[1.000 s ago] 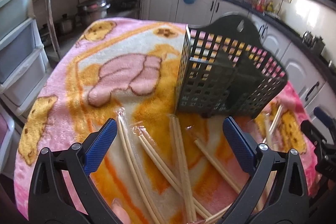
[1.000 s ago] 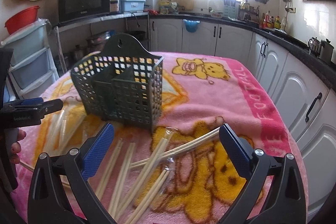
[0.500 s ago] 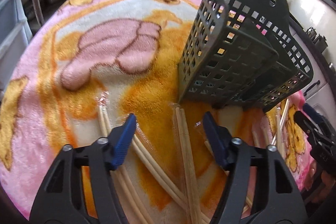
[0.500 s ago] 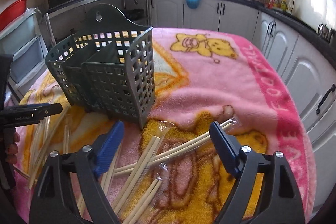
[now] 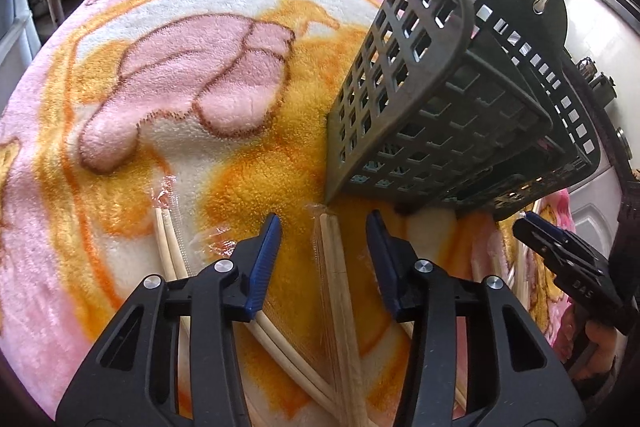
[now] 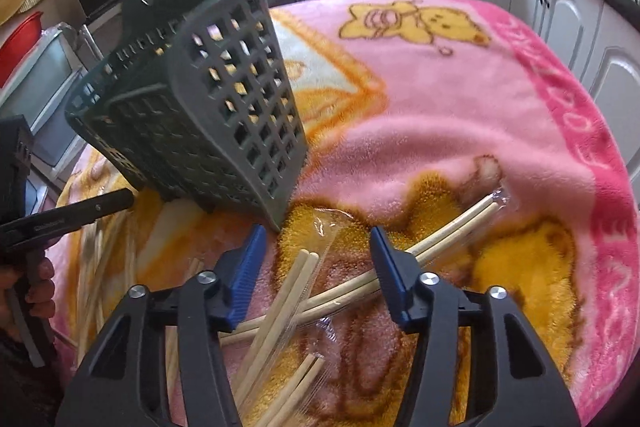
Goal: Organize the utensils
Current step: 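Lower the right tool onto a wrapped chopstick pair and close it, then lift the chopsticks with the right tool and carry them over the green caddy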
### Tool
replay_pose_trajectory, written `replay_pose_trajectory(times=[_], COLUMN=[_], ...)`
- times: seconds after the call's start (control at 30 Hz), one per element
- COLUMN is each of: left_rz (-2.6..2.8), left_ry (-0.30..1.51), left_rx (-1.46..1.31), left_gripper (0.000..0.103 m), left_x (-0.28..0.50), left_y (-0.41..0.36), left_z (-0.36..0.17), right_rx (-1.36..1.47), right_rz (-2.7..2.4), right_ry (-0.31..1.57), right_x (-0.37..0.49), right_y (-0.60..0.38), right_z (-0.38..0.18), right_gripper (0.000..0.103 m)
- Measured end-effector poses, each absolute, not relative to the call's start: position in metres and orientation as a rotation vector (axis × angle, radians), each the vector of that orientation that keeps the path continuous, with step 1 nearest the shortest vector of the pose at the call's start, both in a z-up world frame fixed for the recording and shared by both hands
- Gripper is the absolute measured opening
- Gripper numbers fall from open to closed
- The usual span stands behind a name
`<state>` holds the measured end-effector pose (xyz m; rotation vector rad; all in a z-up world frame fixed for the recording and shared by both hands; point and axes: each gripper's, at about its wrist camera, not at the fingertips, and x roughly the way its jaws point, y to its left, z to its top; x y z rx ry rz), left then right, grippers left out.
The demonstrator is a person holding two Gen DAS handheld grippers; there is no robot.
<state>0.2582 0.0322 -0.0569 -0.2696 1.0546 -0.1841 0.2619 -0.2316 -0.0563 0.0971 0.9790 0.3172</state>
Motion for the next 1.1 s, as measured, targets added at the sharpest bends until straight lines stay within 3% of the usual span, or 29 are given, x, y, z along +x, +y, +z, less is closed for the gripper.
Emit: replay_pose_trajectory(times=[0.1,0.2,0.33,0.5,1.1], left_rz=[-0.180,-0.178,-0.174,-0.185,-0.251], left_ry=[1.057,1.061,1.066,1.061,0.823], left_rx=[-0.263,-0.273,-0.287,-0.283,-0.330], left_gripper=[0.030,0.026,0.016,0.007,0.003], left_x=[0.262,0.267,0.272,0.267,0.219], left_y=[0.032,0.034,0.043,0.047,0.064], left_z=[-0.059,-0.061,-0.065,-0.063,0.019], right_rx=[0.100,0.128,0.177,0.216,0.197], right_rz=[0.319,0.332,0.343,0.351,0.485], right_ry=[0.985,0.983,0.963,0.912,0.692], right_x=[0.264,0.263,0.258,0.246,0.200], right_y=[-0.231,-0.235,-0.243,-0.250,-0.226], right_z=[-0.061,-0.060,-0.054,-0.039,0.043], right_gripper=[0.034,0.019,0.011,0.010,0.006])
